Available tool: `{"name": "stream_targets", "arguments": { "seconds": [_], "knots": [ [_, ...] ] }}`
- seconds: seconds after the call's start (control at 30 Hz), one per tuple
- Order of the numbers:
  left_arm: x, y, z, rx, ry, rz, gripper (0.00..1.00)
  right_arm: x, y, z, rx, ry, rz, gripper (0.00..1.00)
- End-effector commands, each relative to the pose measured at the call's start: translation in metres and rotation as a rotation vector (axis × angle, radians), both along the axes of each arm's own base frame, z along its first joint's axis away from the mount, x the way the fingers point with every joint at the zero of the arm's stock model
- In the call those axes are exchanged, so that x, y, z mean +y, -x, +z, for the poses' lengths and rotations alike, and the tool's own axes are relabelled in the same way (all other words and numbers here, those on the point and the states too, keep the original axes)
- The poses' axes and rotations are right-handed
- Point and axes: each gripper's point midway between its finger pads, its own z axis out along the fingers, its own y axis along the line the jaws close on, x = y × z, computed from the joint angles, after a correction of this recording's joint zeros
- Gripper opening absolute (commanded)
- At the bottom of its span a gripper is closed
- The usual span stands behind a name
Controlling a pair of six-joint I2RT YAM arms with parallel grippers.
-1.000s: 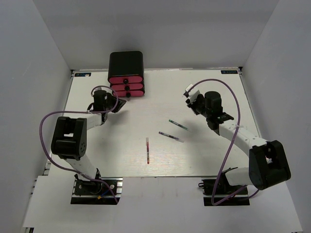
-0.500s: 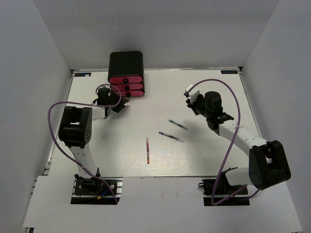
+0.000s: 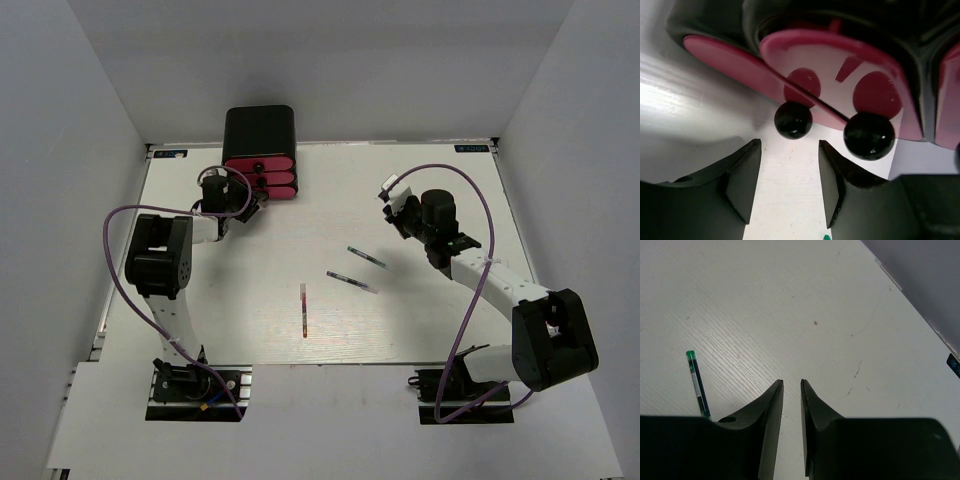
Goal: Sort the stationery into containers
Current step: Open the drawer in the storage box.
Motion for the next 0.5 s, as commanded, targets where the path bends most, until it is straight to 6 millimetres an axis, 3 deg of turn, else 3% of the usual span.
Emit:
{"name": "stream_targets", "arguments": {
  "seconds": [0.0,0.13,0.2,0.47],
  "knots": [
    [0.0,-0.012,0.013,-0.06,0.024,0.004,0.59,0.001,-0.005,0.008,-0.028,-0.025,-0.002,0.27],
    [-0.001,-0.018,0.007,-0.053,0.023,0.004,0.61,-0.001,-0.006,0.009,-0.031,-0.018,-0.007,0.27],
    [0.0,-0.026,0.017,-0.079,0.021,0.012,0.61,0.0,-0.005,0.008,-0.028,-0.018,-0.004,0.27],
    [0.002,-0.035,0.012,-0.101,0.002,0.045,0.56,0.0,-0.001,0.008,-0.02,-0.022,0.006,0.27]
  ]
}}
